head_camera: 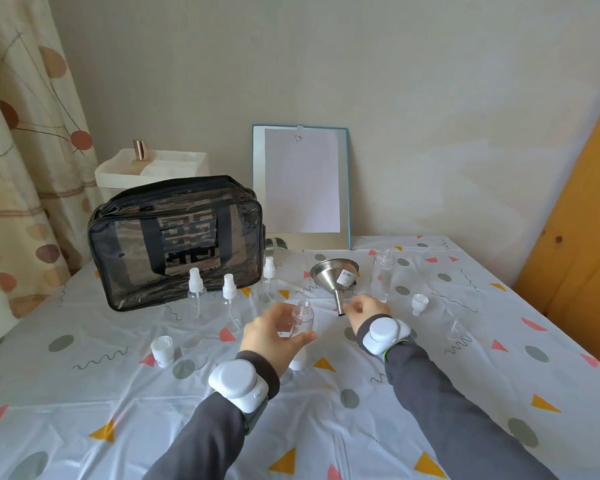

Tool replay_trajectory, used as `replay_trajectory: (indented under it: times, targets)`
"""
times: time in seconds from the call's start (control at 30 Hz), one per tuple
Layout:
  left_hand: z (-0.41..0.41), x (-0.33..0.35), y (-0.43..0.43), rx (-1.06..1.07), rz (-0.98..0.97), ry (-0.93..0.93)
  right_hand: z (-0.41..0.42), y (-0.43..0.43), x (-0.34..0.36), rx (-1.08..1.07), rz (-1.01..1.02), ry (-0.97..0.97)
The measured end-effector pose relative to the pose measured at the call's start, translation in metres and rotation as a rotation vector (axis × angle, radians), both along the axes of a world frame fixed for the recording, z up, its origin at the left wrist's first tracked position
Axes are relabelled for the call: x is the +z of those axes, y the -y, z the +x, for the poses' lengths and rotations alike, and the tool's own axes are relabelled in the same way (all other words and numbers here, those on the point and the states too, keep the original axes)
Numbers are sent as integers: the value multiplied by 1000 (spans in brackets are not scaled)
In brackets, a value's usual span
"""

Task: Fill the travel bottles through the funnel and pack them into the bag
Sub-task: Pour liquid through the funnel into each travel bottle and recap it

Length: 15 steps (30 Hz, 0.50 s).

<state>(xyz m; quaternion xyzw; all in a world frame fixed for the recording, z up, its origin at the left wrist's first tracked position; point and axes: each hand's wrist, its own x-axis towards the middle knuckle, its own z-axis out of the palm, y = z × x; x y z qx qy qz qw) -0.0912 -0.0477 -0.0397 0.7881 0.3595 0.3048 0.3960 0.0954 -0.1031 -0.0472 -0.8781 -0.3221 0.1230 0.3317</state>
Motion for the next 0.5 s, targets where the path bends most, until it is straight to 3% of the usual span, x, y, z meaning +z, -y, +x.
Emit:
replay_trajectory:
  times: [0.3, 0.5]
  targets:
    - [-5, -3, -6, -31, -57, 23, 9, -43, -6, 24, -186, 132]
    - [-5, -2, -12, -56, -68, 42, 15, -52, -9, 7, -192, 141]
